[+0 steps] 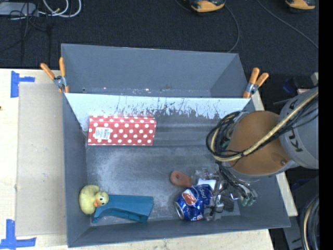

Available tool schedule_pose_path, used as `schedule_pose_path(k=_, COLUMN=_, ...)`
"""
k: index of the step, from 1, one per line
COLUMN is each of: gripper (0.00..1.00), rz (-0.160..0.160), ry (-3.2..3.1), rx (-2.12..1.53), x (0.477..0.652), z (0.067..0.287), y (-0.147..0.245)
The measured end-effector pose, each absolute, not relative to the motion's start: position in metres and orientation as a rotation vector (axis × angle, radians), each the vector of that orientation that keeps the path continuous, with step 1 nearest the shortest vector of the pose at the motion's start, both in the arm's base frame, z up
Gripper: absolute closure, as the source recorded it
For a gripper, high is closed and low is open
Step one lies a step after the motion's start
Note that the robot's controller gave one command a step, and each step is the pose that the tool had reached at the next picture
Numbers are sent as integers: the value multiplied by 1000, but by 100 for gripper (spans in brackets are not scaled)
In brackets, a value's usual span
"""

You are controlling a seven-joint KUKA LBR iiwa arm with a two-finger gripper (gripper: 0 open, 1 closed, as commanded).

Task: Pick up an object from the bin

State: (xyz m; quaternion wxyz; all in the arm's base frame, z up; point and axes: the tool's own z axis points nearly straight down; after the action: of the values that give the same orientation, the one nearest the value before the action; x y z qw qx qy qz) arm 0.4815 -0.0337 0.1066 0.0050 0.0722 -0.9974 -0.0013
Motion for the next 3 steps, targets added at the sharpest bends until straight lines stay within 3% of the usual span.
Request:
schedule_pose_path(k=1, gripper=0, rz=-2, ry=-3137, rx=217, x=480, z=70, y=-47)
schedule_pose_path(k=2, gripper=100, rz=-6, ry=-3133, rx=56, x=480, z=71, y=-45)
schedule_pose_path(k=3, gripper=100, rz=-6, ry=-3133, rx=56, x=480, z=71, y=-45)
